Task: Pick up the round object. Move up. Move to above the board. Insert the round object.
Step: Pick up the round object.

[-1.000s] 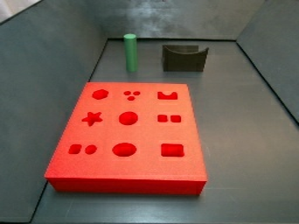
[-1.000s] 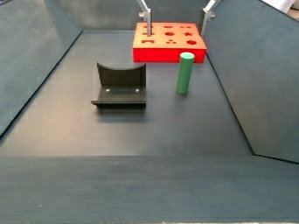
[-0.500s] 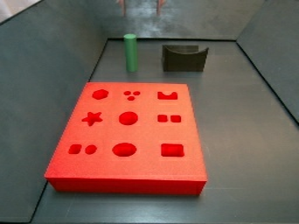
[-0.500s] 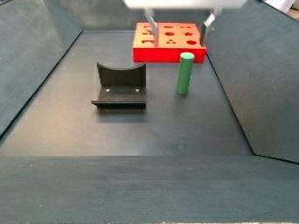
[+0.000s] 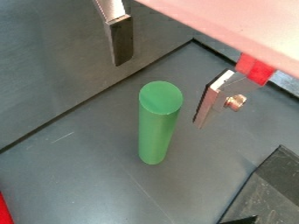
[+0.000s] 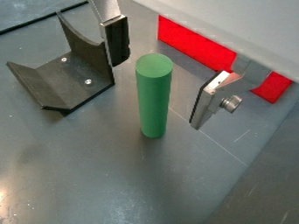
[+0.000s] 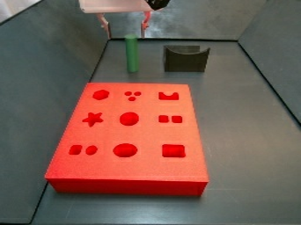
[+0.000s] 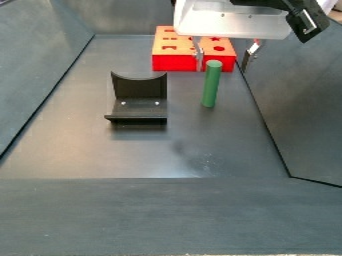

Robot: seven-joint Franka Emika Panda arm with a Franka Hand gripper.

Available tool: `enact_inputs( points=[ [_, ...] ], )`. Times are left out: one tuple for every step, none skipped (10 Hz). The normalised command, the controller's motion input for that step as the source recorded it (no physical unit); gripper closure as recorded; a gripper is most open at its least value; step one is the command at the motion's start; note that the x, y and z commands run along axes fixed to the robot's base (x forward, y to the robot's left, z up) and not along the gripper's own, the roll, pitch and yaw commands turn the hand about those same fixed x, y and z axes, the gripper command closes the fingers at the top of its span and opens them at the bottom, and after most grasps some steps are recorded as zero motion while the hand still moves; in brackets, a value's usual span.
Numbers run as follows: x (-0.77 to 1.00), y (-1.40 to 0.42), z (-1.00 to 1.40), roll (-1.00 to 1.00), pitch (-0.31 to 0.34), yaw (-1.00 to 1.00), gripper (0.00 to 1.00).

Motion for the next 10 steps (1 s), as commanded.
enact_inputs(
  points=[
    [-0.45, -0.29, -0.64, 0.29, -0.201, 0.00, 0.00],
    [-0.54, -0.13, -0.33, 0.11, -0.277, 0.00, 0.00],
    [-0.01, 0.00, 0.00, 0.00, -0.040, 0.00, 0.00],
    [0.00, 0.00, 0.00, 0.00, -0.006, 0.00, 0.00],
    [0.00, 0.00, -0.09, 0.00, -0.034, 0.00, 0.00],
    [0.21, -0.02, -0.16, -0.01, -0.021, 0.00, 0.00],
    [0.35, -0.09, -0.34, -0.05, -0.054, 0.00, 0.00],
    [0.02, 0.00, 0.00, -0.04, -0.014, 0.00, 0.00],
    [0.00, 0.00, 0.00, 0.00, 0.000, 0.00, 1.00],
    [0.00, 0.06, 0.00, 0.01, 0.000, 0.00, 1.00]
  ],
)
